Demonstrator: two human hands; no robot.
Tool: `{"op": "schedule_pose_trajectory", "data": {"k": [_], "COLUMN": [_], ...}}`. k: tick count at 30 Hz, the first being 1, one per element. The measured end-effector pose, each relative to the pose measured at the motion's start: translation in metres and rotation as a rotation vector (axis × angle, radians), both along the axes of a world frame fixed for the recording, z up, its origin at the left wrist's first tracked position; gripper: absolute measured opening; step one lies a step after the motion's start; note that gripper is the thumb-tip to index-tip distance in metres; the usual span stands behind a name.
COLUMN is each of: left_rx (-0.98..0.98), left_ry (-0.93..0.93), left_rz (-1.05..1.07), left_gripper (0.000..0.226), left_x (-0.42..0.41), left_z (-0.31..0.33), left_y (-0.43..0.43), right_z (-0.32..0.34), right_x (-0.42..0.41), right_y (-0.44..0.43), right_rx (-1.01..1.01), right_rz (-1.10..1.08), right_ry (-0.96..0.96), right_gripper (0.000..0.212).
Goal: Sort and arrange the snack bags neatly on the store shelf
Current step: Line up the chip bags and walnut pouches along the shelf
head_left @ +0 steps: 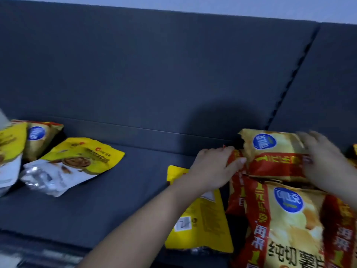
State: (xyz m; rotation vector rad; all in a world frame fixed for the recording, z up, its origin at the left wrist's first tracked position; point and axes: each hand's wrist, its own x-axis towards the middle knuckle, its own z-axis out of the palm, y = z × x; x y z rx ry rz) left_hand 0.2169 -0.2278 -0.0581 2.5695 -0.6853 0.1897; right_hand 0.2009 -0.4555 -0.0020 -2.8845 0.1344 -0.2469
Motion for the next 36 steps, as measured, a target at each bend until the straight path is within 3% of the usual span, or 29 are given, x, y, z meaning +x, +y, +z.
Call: {"op": "schedule_pose_trajectory", "data": {"k": [5, 13, 19, 23, 28, 36], "left_rx": [-0.042, -0.165, -0.143, -0.122, 0.061, 0.174], "left_ry": [-0.028, -0.155, -0.186, -0.163, -0.062, 0.191], "left_rz": [0.214, 0.649, 0.884, 0.938, 0.953, 0.936], "left_gripper": [0.070, 0.045, 0.060, 0.065, 0.080, 0.055], "left_x": [-0.021, -0.086, -0.121, -0.122, -0.094, -0.015], "left_z": [-0.001, -0.014, -0.017, -0.016, -0.014, -0.017], "left_y": [0.081, 0.251, 0.356, 0.418, 0.496, 0.565], "right_z": [0.010, -0.015, -0.035, -0.038, -0.042, -0.060], "right_x": [0.002, -0.003, 0.001, 0.010, 0.022, 0.046], "right_y": [0.082, 0.225, 0.323, 0.389, 0.479, 0.579], "right_rx": [0.031, 0.021, -0.068, -0.096, -0.057, -0.101], "right_rz": [0.312, 0.714, 0.867, 0.942, 0.968, 0.901], "right_ry": [-0.158, -0.027, 0.025, 0.042, 0.133, 0.368], "right_gripper": [0.068, 0.056, 0.055, 0.053, 0.061, 0.078]}}
